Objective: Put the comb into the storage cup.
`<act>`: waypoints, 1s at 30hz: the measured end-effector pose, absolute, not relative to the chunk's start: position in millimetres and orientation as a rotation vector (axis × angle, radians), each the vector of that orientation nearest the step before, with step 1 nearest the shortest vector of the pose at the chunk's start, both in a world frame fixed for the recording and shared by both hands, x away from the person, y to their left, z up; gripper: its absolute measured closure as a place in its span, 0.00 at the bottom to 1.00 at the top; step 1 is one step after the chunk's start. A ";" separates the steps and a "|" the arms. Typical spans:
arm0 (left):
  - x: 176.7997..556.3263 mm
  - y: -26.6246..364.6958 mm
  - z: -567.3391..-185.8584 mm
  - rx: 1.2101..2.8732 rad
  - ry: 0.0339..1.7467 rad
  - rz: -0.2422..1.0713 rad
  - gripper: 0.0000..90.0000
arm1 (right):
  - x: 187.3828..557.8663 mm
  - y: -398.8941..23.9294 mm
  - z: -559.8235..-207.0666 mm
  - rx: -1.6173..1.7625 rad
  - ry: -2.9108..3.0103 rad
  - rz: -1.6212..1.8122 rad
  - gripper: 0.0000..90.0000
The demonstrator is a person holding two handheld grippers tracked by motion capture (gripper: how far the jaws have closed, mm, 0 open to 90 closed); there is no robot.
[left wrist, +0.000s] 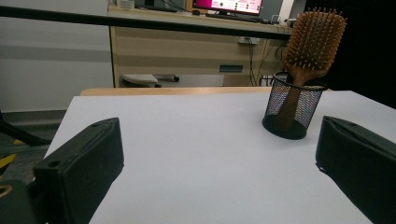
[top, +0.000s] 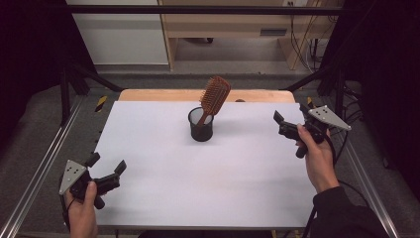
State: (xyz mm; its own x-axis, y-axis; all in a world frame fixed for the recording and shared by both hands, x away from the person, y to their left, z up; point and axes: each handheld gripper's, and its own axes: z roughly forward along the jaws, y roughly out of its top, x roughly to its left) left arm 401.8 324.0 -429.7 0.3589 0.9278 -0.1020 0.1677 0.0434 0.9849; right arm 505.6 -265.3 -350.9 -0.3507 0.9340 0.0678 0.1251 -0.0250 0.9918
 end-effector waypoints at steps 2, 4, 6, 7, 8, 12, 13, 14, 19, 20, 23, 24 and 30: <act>401.5 323.4 -429.7 1.424 1.066 0.795 0.01 | 502.4 -265.9 -354.2 1.138 1.550 1.447 0.04; 401.5 322.7 -429.7 1.428 1.064 0.797 0.01 | 498.9 -266.2 -356.8 1.131 1.561 1.444 0.04; 401.5 322.2 -429.9 1.432 1.063 0.796 0.01 | 495.8 -267.0 -359.4 1.124 1.572 1.441 0.04; 401.5 322.0 -430.0 1.433 1.062 0.796 0.01 | 494.1 -267.3 -360.7 1.125 1.574 1.450 0.04; 401.5 321.9 -430.0 1.434 1.062 0.796 0.01 | 492.5 -267.7 -362.3 1.126 1.578 1.456 0.04; 401.5 321.7 -430.1 1.434 1.061 0.796 0.01 | 486.2 -269.0 -369.4 1.121 1.595 1.450 0.04; 401.5 321.6 -430.1 1.435 1.061 0.795 0.01 | 484.8 -269.7 -370.9 1.120 1.598 1.447 0.04; 401.5 321.6 -430.1 1.436 1.061 0.795 0.01 | 483.5 -270.2 -372.3 1.122 1.598 1.449 0.04; 401.6 320.9 -430.3 1.437 1.060 0.797 0.01 | 477.5 -273.3 -377.7 1.113 1.604 1.456 0.04; 401.6 320.7 -430.4 1.438 1.059 0.796 0.01 | 476.1 -273.6 -378.8 1.114 1.605 1.460 0.04; 401.5 320.2 -430.4 1.442 1.057 0.795 0.01 | 472.0 -275.3 -382.7 1.112 1.607 1.459 0.04; 401.4 320.1 -430.4 1.443 1.055 0.795 0.01 | 470.7 -276.3 -384.2 1.115 1.607 1.456 0.04; 401.4 319.3 -430.7 1.445 1.053 0.796 0.01 | 464.3 -281.4 -397.0 1.133 1.605 1.451 0.04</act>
State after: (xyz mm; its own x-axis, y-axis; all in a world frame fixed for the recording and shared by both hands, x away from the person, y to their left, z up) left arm 401.4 319.3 -430.7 0.3733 0.9238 -0.0846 0.1704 0.0213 0.9852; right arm 464.3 -281.4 -397.0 -0.3851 0.9207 0.0635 0.1558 -0.0030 0.9878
